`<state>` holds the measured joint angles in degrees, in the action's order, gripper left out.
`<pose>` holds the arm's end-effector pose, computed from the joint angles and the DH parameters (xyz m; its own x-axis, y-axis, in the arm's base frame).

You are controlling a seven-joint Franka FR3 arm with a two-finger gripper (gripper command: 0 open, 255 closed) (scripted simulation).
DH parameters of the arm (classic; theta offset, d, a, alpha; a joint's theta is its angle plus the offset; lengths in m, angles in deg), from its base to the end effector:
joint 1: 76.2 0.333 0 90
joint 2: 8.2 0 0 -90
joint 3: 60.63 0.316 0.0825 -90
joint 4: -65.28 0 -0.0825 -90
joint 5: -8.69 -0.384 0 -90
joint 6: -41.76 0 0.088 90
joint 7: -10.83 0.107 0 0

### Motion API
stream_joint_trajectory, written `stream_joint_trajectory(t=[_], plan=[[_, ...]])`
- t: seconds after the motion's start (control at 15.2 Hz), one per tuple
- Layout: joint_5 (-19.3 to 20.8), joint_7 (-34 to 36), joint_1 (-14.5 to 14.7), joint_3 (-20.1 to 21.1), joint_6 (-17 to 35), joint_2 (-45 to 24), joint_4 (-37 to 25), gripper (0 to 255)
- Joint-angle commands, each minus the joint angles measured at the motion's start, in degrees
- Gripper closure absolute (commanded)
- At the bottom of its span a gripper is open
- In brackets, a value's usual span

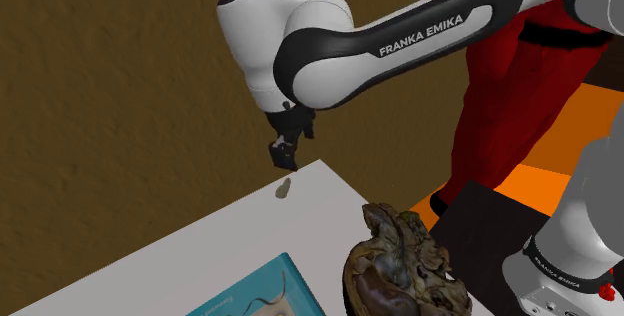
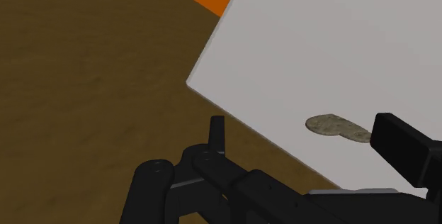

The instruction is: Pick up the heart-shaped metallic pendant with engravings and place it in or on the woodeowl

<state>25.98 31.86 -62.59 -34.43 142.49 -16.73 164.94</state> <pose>0.4791 0.3486 0.4850 0.9219 0.3860 -0.0319 0.3814 -0.8904 0.2486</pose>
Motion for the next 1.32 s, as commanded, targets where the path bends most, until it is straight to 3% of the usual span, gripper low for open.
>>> stream_joint_trajectory(t=[0.0,0.33,0.86,1.25], plan=[[3.0,0.6,1.6,0.6,-1.0,-4.7,-3.6,0],[9.4,2.0,7.3,1.0,-4.3,-15.8,-12.9,0],[10.0,2.7,5.9,0.4,1.2,-15.8,-7.5,0],[10.0,2.7,5.9,0.4,1.2,-15.8,-7.5,0]])
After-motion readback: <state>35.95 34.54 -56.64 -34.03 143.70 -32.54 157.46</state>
